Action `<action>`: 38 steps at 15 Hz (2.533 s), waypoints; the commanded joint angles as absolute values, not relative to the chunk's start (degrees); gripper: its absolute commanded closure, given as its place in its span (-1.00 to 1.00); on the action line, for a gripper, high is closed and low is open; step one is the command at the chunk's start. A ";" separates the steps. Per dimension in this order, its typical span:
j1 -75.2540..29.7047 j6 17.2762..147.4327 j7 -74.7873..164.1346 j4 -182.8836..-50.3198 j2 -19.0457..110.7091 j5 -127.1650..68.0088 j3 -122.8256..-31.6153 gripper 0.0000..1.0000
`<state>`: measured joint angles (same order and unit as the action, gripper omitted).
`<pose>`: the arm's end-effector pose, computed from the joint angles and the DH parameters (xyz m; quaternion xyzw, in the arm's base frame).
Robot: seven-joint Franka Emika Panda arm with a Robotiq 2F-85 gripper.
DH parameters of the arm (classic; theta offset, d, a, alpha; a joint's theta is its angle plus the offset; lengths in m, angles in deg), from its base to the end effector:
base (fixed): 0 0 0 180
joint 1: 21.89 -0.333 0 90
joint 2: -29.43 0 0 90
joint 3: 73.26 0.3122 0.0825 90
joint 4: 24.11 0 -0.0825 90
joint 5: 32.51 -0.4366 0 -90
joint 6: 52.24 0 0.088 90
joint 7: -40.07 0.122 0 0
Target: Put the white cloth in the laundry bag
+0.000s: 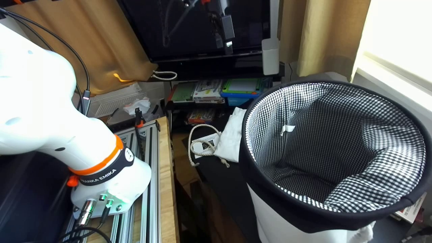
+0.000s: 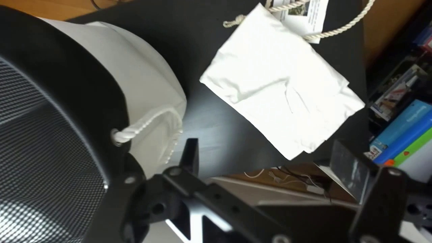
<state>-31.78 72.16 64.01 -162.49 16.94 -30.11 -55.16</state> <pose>0.4440 0.2299 0.3372 0.9976 0.0433 0.0052 0.0537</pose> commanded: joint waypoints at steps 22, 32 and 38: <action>-37.08 87.89 74.22 -148.81 61.97 -28.33 -65.32 -1.00; -40.38 89.83 66.85 -136.70 77.57 -35.55 -65.76 -1.00; -39.73 89.78 66.07 -134.05 80.28 -36.32 -65.25 -1.00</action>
